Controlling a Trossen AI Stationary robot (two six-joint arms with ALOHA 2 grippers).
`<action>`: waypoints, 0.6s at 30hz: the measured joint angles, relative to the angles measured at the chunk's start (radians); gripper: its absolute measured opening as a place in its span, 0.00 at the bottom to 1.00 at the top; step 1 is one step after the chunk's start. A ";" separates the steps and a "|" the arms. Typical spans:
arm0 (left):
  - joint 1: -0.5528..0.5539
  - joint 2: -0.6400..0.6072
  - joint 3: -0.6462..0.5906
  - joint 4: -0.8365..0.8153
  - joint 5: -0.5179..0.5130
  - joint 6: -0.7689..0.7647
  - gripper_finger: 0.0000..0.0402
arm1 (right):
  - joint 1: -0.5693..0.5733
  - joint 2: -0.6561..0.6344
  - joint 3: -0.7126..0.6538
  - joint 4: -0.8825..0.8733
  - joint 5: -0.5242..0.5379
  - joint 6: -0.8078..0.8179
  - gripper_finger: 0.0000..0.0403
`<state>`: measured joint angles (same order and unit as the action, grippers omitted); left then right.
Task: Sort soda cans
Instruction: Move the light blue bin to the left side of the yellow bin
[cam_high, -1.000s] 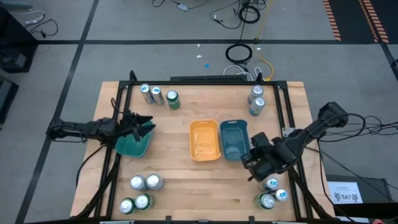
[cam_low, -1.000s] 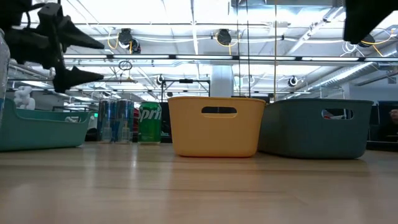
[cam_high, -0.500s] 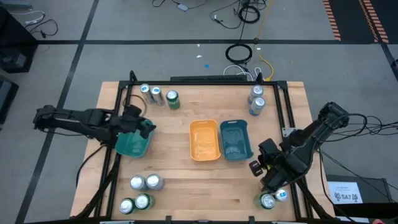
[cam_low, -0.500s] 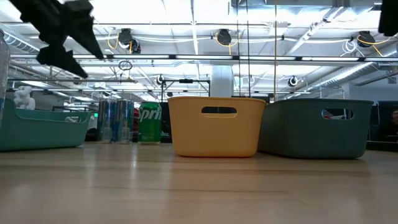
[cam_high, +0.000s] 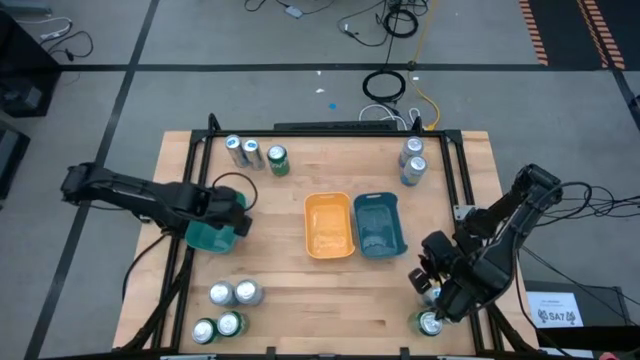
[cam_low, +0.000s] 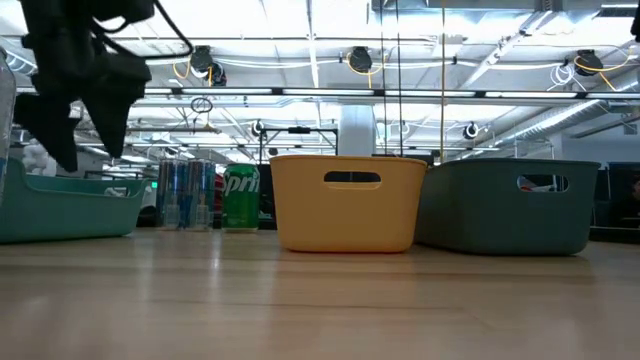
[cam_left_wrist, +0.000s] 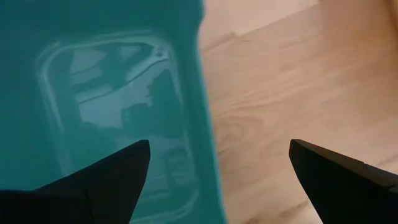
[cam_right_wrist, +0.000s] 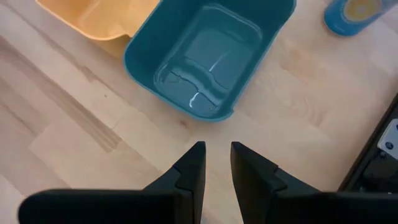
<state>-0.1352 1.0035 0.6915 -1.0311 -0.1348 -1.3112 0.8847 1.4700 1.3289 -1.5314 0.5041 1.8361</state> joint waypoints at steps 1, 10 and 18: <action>0.000 0.008 -0.007 0.003 0.000 -0.008 0.98 | 0.004 0.000 0.000 0.000 0.001 -0.008 0.17; 0.000 0.061 -0.140 0.225 0.039 -0.057 0.95 | 0.022 0.000 0.000 -0.001 0.002 -0.045 0.17; 0.004 0.151 -0.145 0.231 0.039 -0.097 0.70 | 0.023 0.000 0.000 -0.001 0.002 -0.090 0.17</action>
<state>-0.1314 1.1543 0.5461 -0.8000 -0.0961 -1.4082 0.9073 1.4700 1.3287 -1.5322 0.5060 1.7456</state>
